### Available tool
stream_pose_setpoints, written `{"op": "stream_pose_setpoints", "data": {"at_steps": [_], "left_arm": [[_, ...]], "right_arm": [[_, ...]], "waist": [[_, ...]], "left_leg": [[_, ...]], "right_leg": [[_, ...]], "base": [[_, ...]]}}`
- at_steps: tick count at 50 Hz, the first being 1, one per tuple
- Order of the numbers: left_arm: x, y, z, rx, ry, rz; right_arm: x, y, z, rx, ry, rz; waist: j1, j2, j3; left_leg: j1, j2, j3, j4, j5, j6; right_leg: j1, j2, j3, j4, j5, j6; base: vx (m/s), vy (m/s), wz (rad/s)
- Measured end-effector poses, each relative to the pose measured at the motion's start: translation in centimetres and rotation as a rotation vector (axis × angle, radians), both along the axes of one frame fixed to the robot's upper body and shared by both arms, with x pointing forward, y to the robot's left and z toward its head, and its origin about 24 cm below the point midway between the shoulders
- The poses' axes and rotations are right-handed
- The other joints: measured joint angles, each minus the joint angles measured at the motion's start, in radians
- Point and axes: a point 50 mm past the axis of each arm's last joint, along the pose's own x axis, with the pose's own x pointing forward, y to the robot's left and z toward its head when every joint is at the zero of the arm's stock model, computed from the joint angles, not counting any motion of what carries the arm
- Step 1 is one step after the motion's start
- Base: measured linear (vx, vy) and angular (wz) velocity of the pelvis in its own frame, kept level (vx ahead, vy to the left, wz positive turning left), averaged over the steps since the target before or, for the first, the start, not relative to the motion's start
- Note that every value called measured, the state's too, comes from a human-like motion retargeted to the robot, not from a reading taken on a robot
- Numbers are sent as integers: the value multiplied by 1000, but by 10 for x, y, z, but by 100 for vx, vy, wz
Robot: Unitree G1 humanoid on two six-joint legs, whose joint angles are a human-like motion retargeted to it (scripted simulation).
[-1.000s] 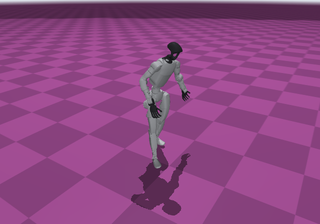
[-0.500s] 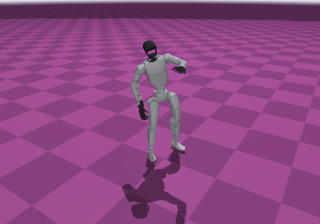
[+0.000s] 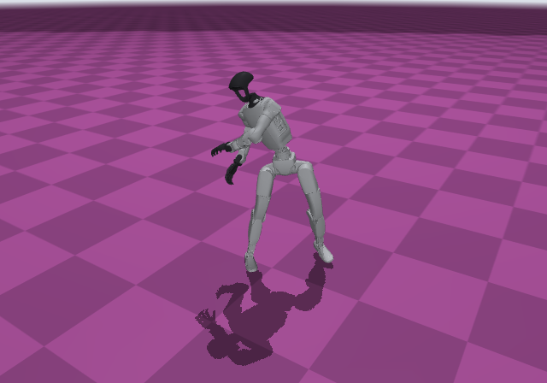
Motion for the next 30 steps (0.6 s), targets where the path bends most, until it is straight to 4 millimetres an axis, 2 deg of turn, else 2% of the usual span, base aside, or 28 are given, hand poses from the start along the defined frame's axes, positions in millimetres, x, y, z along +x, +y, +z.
{"op": "stream_pose_setpoints", "data": {"at_steps": [2, 4, 8, 10, 12, 15, 17, 20, 23, 25, 26, 28, 30], "left_arm": [[-9, 4, 55, -36, -139, -94], [-17, 12, 111, -53, -323, -131], [-40, 38, 226, -130, -767, -70], [-56, 61, 281, -215, -1016, 1], [-61, 95, 327, -316, -1212, 133], [-57, 157, 379, -476, -1332, 393], [-60, 197, 406, -628, -1338, 540], [-75, 256, 438, -882, -1321, 739], [-93, 319, 454, -1101, -1283, 1010], [-103, 361, 453, -1221, -1193, 1197], [-105, 376, 450, -1281, -1123, 1242], [-109, 394, 446, -1425, -980, 1236], [-110, 399, 443, -1591, -865, 1092]], "right_arm": [[-20, -8, -6, 75, 52, -55], [-37, -20, -10, 70, 101, -89], [-65, -52, -5, -28, 163, -182], [-79, -72, 6, -103, 181, -224], [-89, -84, 17, -166, 187, -243], [-88, -87, 31, -196, 152, -233], [-69, -79, 42, -188, 74, -190], [-20, -61, 76, -185, -128, -69], [38, -34, 138, -209, -424, 79], [72, -11, 188, -232, -646, 157], [86, 3, 212, -225, -759, 183], [109, 35, 257, -174, -975, 226], [128, 75, 300, -54, -1156, 279]], "waist": [[56, 48, -64], [130, 92, -128], [343, 169, -258], [486, 188, -332], [622, 178, -404], [769, 125, -486], [822, 73, -513], [859, -6, -528], [873, -63, -532], [884, -89, -530], [890, -106, -524], [898, -147, -506], [896, -194, -473]], "left_leg": [[5, -2, -37, -12, -20, -2], [10, -7, -93, -26, -50, -9], [18, -18, -193, -72, -87, -31], [15, -28, -236, -89, -102, -46], [3, -40, -275, -95, -112, -59], [-26, -57, -327, -98, -118, -71], [-46, -67, -362, -104, -114, -74], [-69, -78, -410, -120, -107, -79], [-83, -82, -443, -143, -108, -87], [-88, -80, -454, -159, -111, -92], [-89, -78, -454, -168, -112, -93], [-91, -75, -452, -184, -111, -93], [-93, -76, -450, -199, -106, -87]], "right_leg": [[32, -5, -69, 17, -9, 5], [63, -6, -139, 40, -11, 14], [112, -5, -256, 91, -3, 22], [129, -12, -304, 110, 5, 23], [143, -21, -348, 116, 19, 25], [163, -33, -417, 109, 52, 20], [176, -36, -463, 100, 76, 12], [194, -34, -524, 91, 103, -2], [198, -28, -568, 91, 109, -13], [193, -23, -590, 91, 105, -19], [189, -21, -597, 89, 100, -23], [181, -19, -610, 86, 89, -32], [175, -20, -626, 81, 73, -42]], "base": [[18, 31, 138], [18, 33, 149], [16, 34, 143], [14, 31, 124], [11, 29, 113], [9, 25, 107], [6, 21, 105], [2, 16, 97], [-2, 10, 65], [-6, 5, 25], [-8, 1, 4], [-10, -2, -7], [-13, -6, -5]]}}
